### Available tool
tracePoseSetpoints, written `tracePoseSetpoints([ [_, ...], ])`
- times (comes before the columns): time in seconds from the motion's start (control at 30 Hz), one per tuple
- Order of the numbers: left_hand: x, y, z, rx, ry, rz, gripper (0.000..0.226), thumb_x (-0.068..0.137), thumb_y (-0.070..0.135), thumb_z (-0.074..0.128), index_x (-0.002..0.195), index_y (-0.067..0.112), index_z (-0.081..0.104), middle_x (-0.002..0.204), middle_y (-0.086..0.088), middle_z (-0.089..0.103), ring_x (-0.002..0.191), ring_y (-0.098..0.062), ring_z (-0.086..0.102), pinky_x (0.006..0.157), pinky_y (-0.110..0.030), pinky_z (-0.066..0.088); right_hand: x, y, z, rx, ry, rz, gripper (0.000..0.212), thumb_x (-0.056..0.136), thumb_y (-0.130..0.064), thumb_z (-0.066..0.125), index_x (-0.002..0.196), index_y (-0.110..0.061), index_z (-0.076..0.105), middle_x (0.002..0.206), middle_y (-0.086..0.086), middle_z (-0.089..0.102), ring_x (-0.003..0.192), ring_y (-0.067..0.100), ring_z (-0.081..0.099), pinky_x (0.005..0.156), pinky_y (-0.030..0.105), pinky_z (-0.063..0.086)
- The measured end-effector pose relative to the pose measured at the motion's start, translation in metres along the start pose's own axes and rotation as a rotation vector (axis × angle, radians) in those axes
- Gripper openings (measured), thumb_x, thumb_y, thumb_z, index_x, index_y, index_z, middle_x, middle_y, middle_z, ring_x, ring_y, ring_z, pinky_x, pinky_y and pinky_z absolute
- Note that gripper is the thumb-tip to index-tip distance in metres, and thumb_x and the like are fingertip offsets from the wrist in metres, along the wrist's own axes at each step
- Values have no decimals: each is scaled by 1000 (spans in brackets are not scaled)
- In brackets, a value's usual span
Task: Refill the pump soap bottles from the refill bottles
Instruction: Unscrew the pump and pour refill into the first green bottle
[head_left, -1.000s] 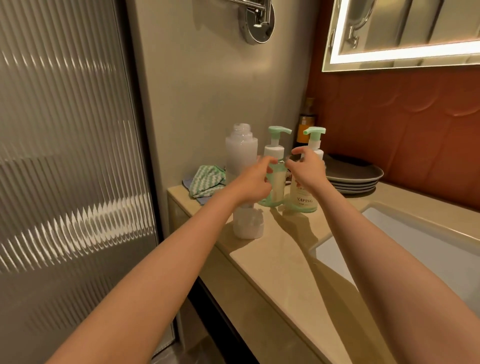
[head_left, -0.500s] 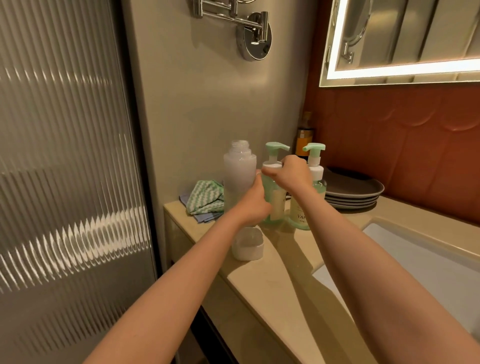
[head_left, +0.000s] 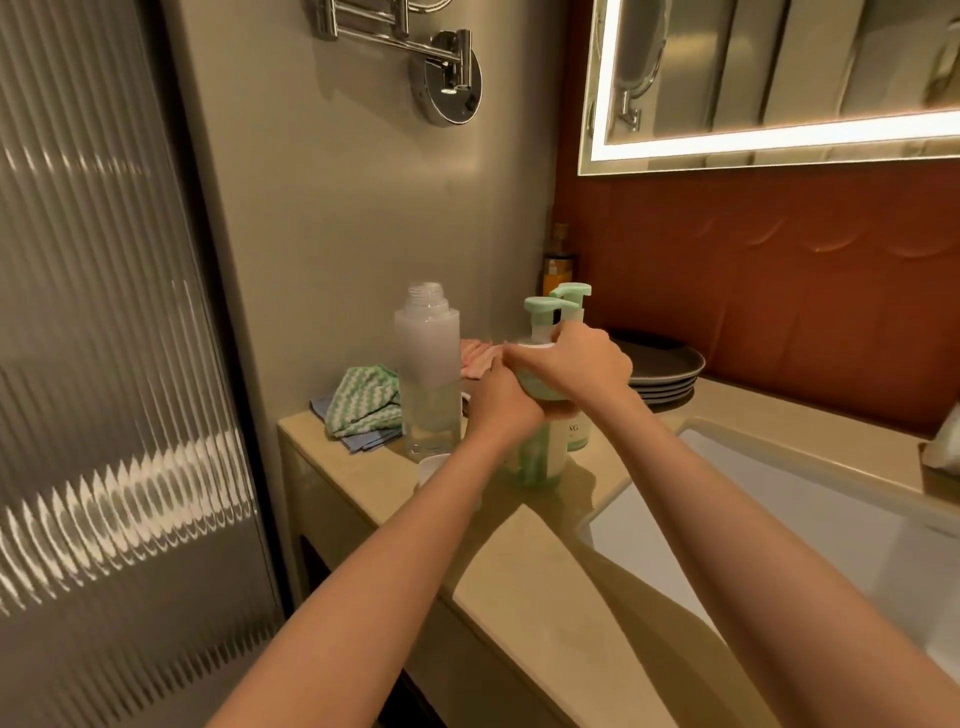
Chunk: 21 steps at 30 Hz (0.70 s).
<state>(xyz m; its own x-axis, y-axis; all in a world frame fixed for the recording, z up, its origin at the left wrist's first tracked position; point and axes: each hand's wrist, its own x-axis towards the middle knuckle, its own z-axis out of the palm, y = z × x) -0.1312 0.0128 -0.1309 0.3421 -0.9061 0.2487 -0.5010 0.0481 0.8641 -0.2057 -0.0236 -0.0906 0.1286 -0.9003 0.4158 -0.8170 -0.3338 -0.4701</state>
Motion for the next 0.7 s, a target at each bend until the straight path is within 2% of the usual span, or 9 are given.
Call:
tracePoseSetpoints([
  [0.13,-4,7,1,24,-43,12,67,68,19,82,124,17,46,113,2,55,108,-17,52,91,-33,45,-7,9,-3,21,93,-53,49,71,-63,61,70,-15,54,71,0,58,72,17,60,59,29,46],
  [0.23,-4,7,-7,7,-139,-18,73,64,20,84,126,18,46,121,-2,56,114,-21,52,90,-35,47,-5,18,-11,110,34,-128,41,69,-54,67,62,-17,53,62,-2,56,63,14,57,56,31,47],
  [0.3,-7,6,-10,-17,-204,-18,77,64,21,83,130,18,44,125,-2,54,117,-22,51,93,-37,48,-4,25,-13,188,-33,-160,39,68,-51,70,68,-14,58,66,1,60,64,15,59,57,34,50],
  [0.37,-8,4,-11,-34,-212,-2,80,64,21,84,133,18,43,127,-2,54,120,-22,50,96,-39,47,-3,29,-16,261,-129,-176,41,69,-46,72,83,-8,64,79,8,65,74,20,64,64,37,54],
  [0.43,-10,6,-11,-34,-205,13,78,64,20,83,132,19,44,127,-1,54,120,-22,50,98,-39,46,-2,31,-19,388,-250,-158,37,72,-36,73,91,-6,63,85,9,64,80,18,63,67,30,51],
  [0.5,-12,9,-9,-45,-206,17,75,65,17,83,129,19,45,123,0,54,119,-22,50,98,-39,45,-4,29,-23,474,-325,-151,29,74,-31,73,93,-13,59,85,0,61,85,15,61,70,24,48],
  [0.57,-14,10,-6,-71,-190,12,71,64,16,83,125,19,47,117,0,55,117,-22,51,98,-40,45,-5,28,-21,412,-289,-173,39,72,-38,75,98,-18,54,87,-5,59,83,11,59,69,22,48],
  [0.63,-15,8,-2,-77,-161,-1,70,65,18,83,125,19,49,120,-1,56,118,-22,51,97,-40,46,-8,29,-17,320,-154,-183,50,67,-47,77,101,-19,52,91,-6,59,82,9,58,69,24,49],
  [0.7,-17,9,-2,-51,-147,2,71,67,19,82,128,18,47,126,-2,54,119,-21,49,97,-38,44,-12,29,-18,363,-120,-178,48,68,-40,78,104,-21,51,98,-6,58,89,11,57,70,22,47],
])
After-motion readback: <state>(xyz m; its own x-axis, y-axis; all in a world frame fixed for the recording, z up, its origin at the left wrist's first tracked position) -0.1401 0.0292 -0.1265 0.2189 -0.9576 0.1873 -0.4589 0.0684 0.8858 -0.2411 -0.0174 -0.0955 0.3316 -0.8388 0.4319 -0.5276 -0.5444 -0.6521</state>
